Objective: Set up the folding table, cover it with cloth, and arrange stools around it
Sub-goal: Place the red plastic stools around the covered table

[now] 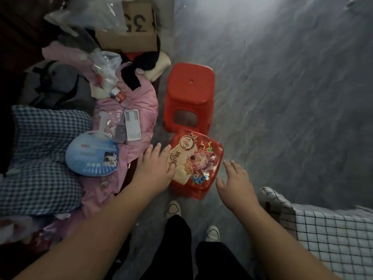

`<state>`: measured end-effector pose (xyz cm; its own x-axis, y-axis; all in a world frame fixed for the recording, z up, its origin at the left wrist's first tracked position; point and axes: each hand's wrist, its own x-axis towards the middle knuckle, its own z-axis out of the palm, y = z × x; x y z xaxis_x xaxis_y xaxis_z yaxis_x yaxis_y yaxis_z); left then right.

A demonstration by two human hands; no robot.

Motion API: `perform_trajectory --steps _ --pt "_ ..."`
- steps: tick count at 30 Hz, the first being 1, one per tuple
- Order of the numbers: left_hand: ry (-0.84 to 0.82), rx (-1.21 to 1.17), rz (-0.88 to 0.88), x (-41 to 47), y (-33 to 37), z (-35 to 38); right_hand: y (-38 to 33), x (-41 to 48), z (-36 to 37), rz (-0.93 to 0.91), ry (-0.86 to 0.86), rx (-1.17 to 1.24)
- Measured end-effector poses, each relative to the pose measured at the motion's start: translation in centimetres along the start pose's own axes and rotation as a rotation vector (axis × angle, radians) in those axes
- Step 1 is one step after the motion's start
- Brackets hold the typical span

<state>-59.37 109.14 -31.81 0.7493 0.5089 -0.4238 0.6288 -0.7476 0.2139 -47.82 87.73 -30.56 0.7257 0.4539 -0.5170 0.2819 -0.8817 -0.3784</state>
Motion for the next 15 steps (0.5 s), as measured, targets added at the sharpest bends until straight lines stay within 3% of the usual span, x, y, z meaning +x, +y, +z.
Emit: perform_trajectory --steps 7,15 --pt "-0.194 -0.115 -0.067 13.5 -4.3 11.5 2.5 13.4 9.7 0.263 -0.139 0.300" --pt "-0.249 -0.404 -0.312 23.8 -7.7 23.1 9.1 23.6 21.5 0.521 -0.021 0.591"
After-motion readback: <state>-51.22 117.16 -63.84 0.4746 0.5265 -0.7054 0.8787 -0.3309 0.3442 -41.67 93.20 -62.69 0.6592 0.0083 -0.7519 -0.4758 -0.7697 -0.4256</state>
